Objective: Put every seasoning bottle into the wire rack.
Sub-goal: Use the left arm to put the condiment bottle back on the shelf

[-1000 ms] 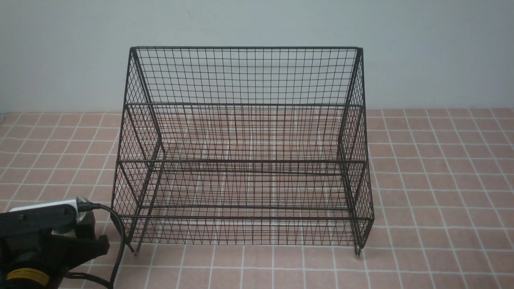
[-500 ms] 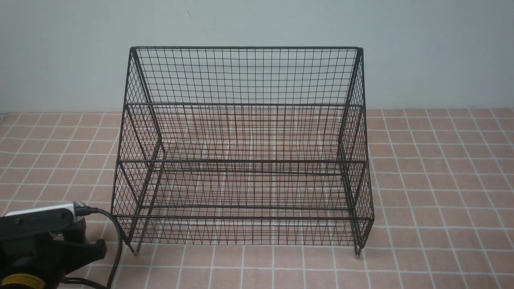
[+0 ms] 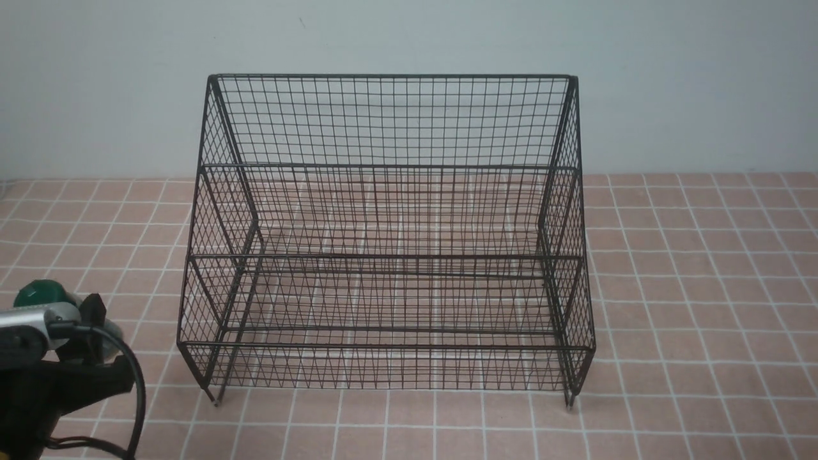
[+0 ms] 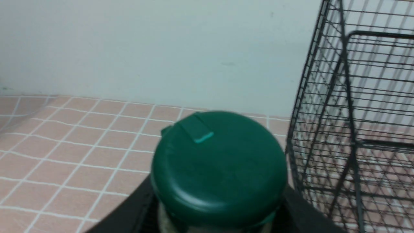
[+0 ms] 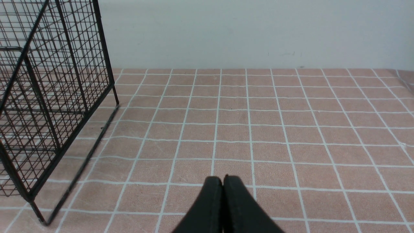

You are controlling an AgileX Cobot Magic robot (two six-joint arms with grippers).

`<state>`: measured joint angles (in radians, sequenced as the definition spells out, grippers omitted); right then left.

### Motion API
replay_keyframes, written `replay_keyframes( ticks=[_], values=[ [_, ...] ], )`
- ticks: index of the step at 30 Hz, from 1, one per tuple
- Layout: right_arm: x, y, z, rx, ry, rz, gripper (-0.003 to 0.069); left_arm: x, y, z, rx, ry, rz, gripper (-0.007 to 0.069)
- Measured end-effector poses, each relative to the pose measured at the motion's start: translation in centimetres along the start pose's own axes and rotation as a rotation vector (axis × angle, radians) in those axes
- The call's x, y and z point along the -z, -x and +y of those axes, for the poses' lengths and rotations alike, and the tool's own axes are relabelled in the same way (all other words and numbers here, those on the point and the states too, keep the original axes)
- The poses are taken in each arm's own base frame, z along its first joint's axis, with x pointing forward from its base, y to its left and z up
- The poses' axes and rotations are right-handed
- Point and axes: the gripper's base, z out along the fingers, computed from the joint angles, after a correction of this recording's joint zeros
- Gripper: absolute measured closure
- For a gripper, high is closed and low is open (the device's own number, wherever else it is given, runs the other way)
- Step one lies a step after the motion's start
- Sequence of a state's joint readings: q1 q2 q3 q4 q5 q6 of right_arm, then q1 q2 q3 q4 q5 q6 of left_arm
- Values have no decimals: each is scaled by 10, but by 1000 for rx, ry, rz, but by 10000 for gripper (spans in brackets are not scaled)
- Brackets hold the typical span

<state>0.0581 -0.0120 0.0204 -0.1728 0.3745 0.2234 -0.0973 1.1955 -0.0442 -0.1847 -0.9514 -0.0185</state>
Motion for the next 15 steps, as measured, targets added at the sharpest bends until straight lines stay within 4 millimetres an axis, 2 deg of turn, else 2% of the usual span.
replay_keyframes(
  ticks=[5,9,11,14,15],
  values=[
    [0,0,0,0,0,0,674,9,16,-8,-29,-76,32,295],
    [0,0,0,0,0,0,674,15,44,-16,-87,-138,23,295],
    [0,0,0,0,0,0,674,22,64,-19,-118,-156,14,295],
    [0,0,0,0,0,0,674,32,87,-21,-100,-158,-2,295],
    [0,0,0,0,0,0,674,33,89,-21,-94,-159,-2,295]
  ],
)
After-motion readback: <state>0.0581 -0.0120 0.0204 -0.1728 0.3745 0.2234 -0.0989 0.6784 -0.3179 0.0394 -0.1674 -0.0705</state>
